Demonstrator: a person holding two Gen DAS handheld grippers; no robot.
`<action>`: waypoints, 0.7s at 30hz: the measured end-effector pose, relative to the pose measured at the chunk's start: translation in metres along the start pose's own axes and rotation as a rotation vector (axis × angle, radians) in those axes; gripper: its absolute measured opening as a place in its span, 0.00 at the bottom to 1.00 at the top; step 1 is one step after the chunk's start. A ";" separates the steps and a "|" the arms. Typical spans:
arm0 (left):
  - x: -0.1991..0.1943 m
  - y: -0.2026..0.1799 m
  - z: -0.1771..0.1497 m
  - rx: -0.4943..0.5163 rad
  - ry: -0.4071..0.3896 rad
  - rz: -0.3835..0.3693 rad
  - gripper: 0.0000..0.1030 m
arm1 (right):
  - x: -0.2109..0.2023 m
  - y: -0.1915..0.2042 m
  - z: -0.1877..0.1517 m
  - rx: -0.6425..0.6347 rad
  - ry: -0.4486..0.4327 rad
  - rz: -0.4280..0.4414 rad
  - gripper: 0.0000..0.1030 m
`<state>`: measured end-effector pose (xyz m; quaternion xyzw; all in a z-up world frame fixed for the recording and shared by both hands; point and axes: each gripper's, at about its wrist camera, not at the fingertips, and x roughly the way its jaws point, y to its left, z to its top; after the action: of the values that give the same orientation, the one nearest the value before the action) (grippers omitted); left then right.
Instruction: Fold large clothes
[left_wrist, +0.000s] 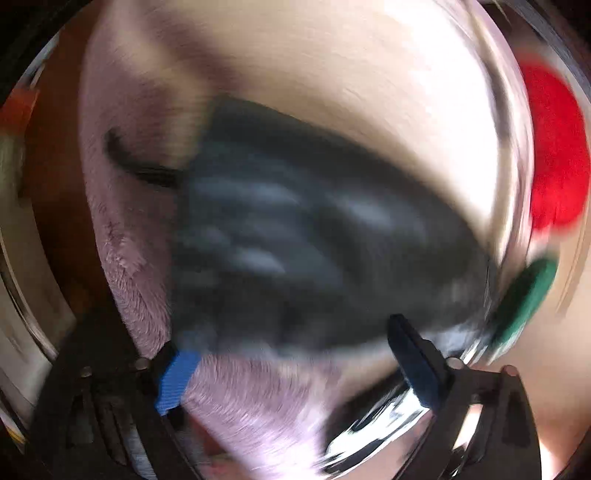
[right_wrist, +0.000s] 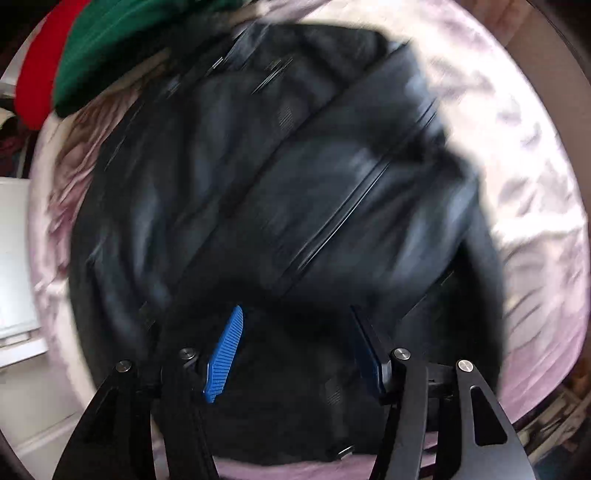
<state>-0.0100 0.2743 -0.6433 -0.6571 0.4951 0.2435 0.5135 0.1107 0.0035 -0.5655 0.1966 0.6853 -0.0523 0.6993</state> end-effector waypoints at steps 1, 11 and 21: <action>-0.002 0.003 0.002 -0.040 -0.025 0.006 0.77 | 0.006 0.005 -0.012 0.002 0.009 0.014 0.59; -0.064 -0.098 -0.003 0.280 -0.401 0.272 0.13 | 0.031 0.076 -0.049 -0.145 -0.013 -0.013 0.59; -0.117 -0.218 -0.078 0.747 -0.721 0.290 0.10 | 0.066 0.093 -0.086 -0.221 0.087 0.004 0.80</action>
<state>0.1260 0.2460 -0.4238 -0.2293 0.4262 0.3294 0.8107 0.0654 0.1312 -0.6094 0.1218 0.7162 0.0332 0.6864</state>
